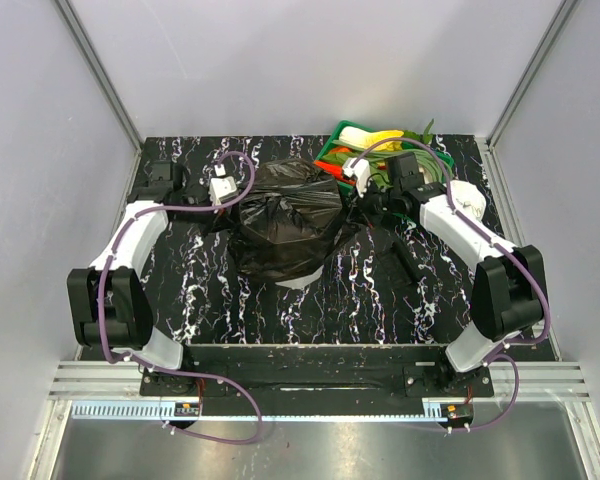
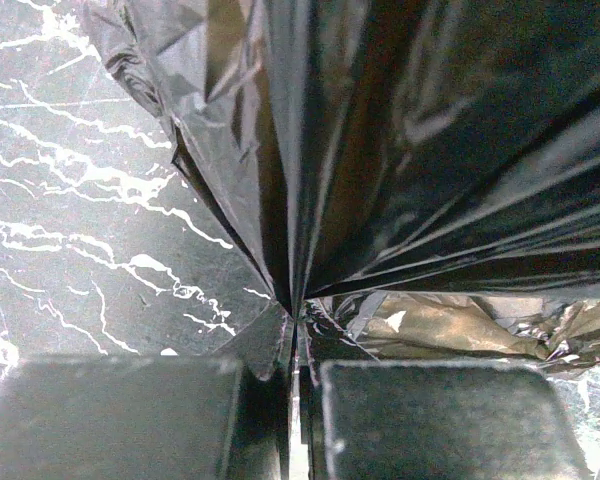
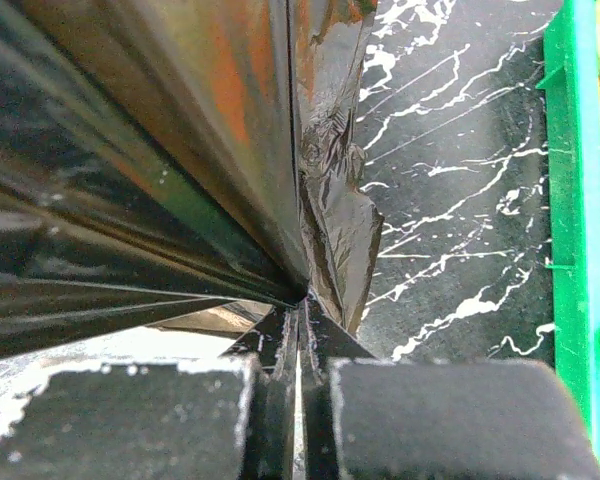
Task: Put the trash bags into the trash bin
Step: Place the trash bag in the trash bin.
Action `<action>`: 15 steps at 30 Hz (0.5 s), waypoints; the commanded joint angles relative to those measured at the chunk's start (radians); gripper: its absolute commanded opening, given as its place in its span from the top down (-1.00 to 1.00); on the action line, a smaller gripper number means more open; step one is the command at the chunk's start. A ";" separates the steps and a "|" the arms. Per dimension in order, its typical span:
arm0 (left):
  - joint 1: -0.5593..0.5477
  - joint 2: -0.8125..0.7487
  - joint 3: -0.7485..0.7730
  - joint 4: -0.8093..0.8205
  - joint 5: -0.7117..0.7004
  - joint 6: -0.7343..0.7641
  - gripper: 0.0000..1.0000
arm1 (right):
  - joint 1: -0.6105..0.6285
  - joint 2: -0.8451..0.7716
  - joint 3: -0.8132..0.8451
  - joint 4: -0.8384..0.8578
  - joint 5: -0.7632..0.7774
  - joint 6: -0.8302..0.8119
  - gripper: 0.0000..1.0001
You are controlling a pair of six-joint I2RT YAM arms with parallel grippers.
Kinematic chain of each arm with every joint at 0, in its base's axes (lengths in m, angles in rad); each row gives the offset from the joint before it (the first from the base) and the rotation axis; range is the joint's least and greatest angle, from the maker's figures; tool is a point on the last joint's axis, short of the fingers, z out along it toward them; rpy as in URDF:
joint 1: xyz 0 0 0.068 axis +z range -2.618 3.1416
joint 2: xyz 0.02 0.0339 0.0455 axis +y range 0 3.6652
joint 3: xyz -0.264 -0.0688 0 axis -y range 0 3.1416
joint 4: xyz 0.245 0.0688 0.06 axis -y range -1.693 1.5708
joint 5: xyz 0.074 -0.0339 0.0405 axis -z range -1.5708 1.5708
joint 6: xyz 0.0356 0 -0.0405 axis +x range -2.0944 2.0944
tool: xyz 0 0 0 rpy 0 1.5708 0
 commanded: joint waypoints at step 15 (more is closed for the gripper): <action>-0.024 -0.008 -0.084 0.066 -0.158 0.024 1.00 | 0.028 0.004 -0.052 0.011 0.275 -0.001 1.00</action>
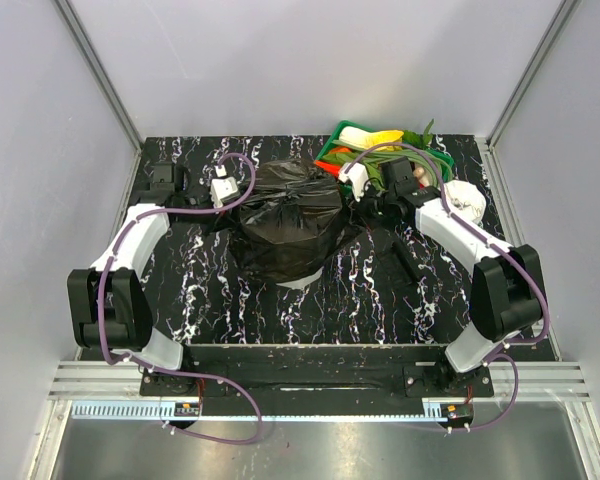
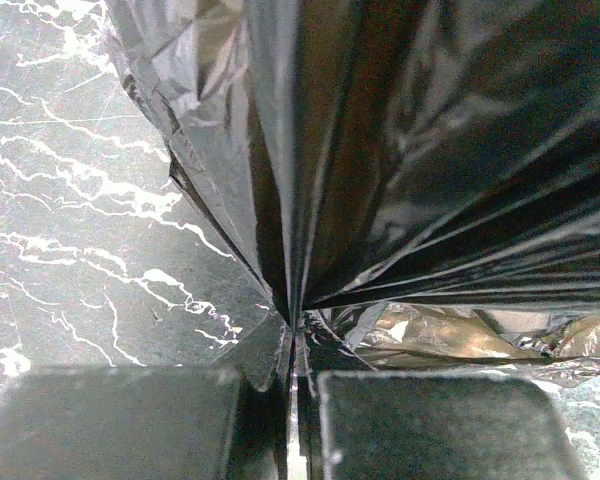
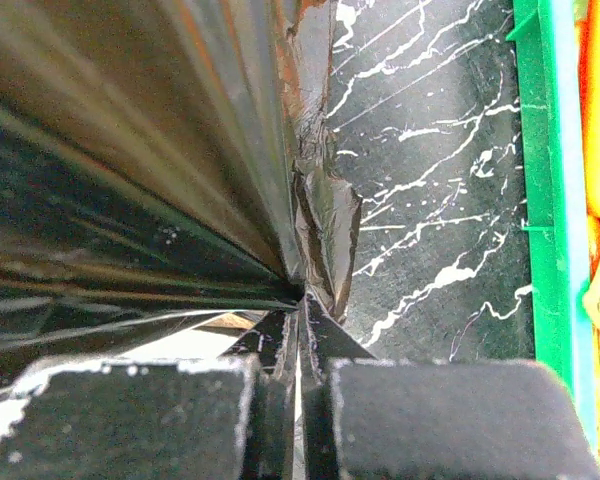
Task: Put the trash bags into the trash bin
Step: Place the trash bag in the trash bin.
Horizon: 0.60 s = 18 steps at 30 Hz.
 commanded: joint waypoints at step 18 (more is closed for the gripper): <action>-0.010 0.016 -0.105 0.013 -0.249 0.097 1.00 | -0.001 0.053 -0.027 0.003 0.253 -0.030 1.00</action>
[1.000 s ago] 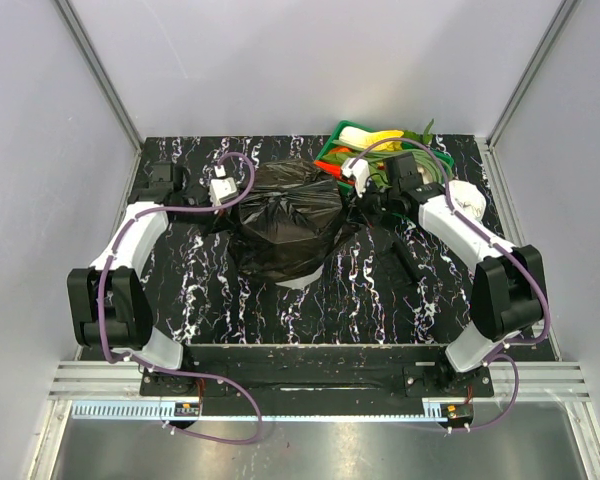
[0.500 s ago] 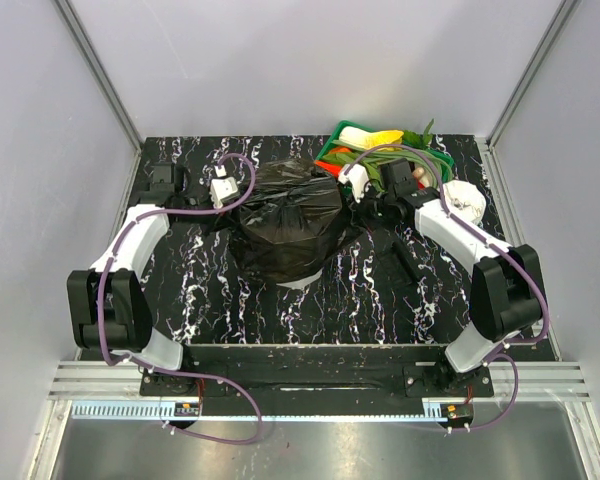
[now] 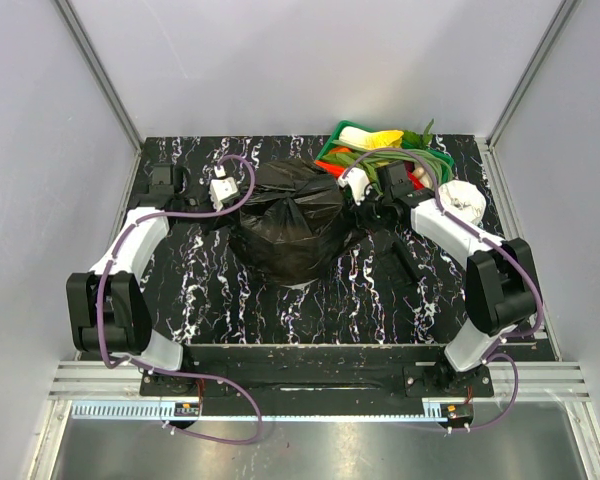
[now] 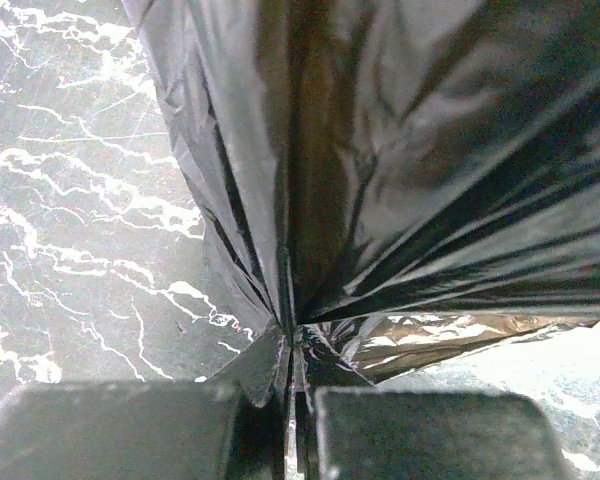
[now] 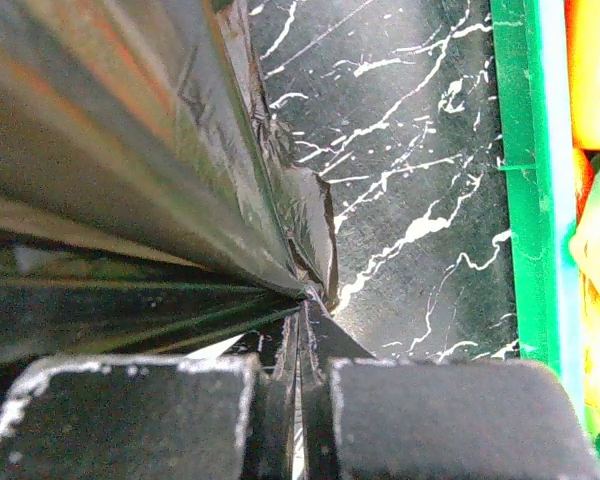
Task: Put the trash bags into the trash bin
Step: Place the trash bag in the trash bin.
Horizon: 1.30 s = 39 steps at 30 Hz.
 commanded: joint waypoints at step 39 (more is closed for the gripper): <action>-0.008 0.089 -0.182 0.050 -0.434 0.154 1.00 | -0.006 0.040 -0.042 0.074 0.286 -0.059 1.00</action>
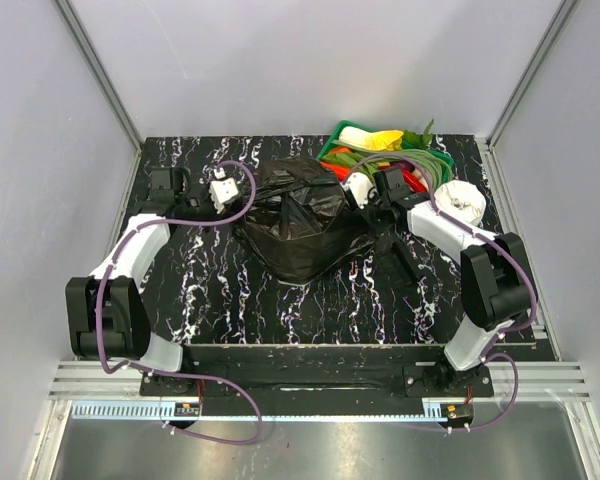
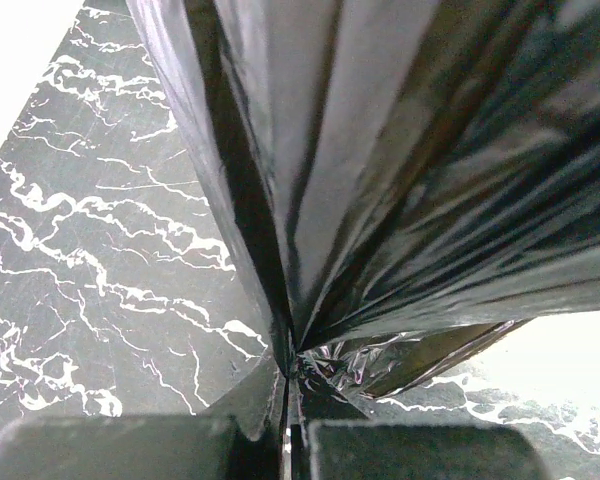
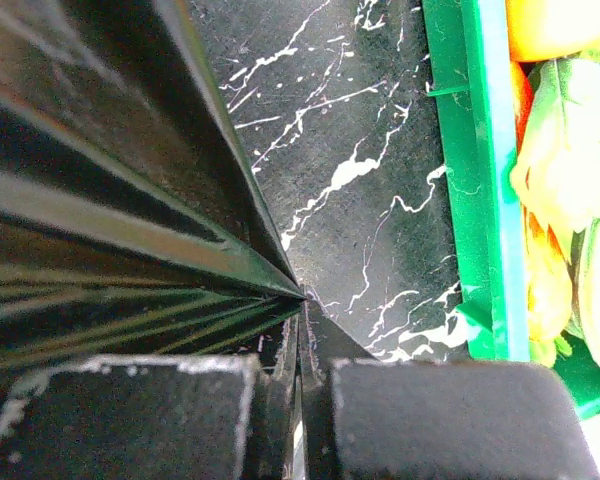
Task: Put the trash bags into the trash bin
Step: Place the trash bag in the trash bin.
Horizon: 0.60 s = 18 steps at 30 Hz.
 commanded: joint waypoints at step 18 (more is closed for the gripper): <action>0.014 0.028 -0.101 -0.157 -0.323 0.106 0.94 | -0.006 -0.064 0.006 -0.006 0.025 -0.008 1.00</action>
